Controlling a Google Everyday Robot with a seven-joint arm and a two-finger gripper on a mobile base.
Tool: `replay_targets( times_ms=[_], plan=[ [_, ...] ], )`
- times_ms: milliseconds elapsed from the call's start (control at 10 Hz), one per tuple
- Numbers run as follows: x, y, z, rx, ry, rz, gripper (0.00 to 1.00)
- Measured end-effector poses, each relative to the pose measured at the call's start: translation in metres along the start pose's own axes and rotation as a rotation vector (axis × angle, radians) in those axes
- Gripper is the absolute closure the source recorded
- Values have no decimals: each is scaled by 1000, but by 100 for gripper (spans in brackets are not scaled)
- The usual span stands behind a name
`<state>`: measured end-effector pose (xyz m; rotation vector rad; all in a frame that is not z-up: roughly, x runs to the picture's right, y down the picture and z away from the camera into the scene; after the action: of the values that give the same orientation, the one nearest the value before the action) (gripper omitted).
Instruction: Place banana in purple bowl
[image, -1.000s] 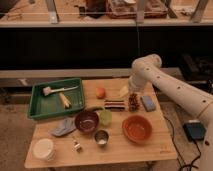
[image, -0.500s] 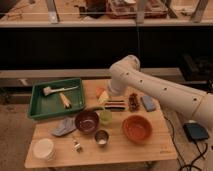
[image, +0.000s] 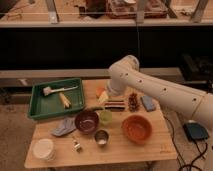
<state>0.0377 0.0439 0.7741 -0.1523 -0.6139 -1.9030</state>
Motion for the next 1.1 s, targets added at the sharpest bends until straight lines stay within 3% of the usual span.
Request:
replay_targets(
  times_ms=[200,400,800,900,1100],
  plan=[
    [2,-1,0,8,6,-6,20],
    [22,-9,-1,18,31,-39,20],
    [126,-53,2,21,90,-149,20],
    [155,-60,5,36,107,-166,20],
    [191,-85,13,81,131,-177,20]
  ],
)
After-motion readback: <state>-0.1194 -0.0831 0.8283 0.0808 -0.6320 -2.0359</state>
